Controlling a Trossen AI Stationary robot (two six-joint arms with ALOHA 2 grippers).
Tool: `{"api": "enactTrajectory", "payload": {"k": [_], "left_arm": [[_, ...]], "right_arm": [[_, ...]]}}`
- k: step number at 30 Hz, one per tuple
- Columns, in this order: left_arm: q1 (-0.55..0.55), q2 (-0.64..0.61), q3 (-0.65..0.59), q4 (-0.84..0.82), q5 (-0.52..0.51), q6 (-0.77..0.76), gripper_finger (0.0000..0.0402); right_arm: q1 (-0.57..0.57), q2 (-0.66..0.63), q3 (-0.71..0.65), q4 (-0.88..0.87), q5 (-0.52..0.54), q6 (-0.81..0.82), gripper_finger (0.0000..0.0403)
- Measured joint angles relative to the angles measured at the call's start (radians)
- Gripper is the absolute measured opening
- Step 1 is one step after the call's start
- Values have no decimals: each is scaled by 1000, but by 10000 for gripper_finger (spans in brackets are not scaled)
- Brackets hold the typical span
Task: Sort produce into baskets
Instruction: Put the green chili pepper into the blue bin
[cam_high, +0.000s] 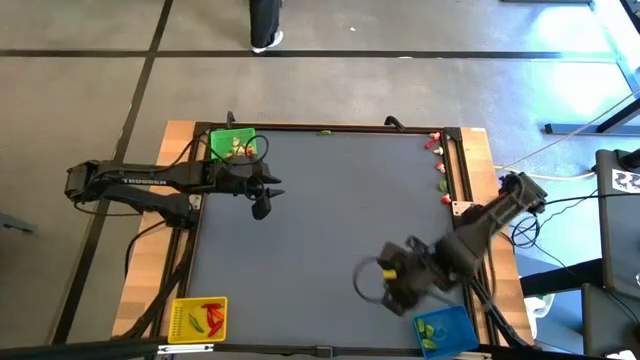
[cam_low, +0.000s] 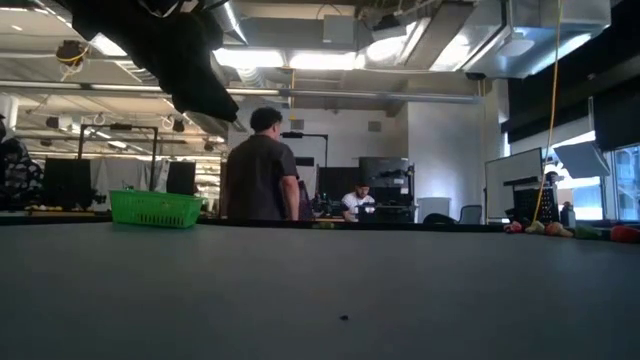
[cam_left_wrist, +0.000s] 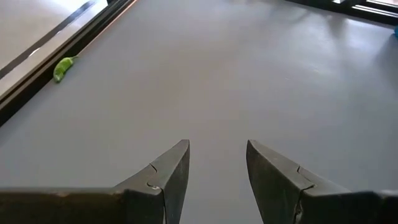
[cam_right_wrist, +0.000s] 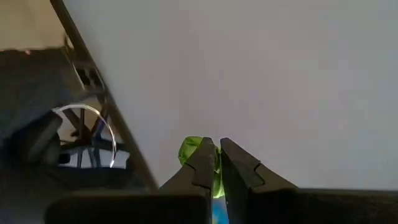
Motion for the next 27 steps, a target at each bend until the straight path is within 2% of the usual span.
{"api": "enactTrajectory", "payload": {"k": [9, 13, 17, 20, 23, 27], "left_arm": [[0, 0, 0, 0, 0, -26, 155], [0, 0, 0, -1, 0, -26, 155], [0, 0, 0, -1, 0, -26, 155], [0, 0, 0, -2, 0, -26, 155], [0, 0, 0, -2, -1, -26, 155], [0, 0, 0, -3, -1, -26, 155]], "right_arm": [[251, 38, -143, 33, -83, 408, 14], [327, 60, -195, 97, -137, 503, 14], [378, 91, -238, 152, -241, 568, 14], [411, 102, -269, 207, -263, 601, 14], [429, 110, -309, 219, -271, 652, 14], [439, 110, -353, 244, -346, 682, 14]]}}
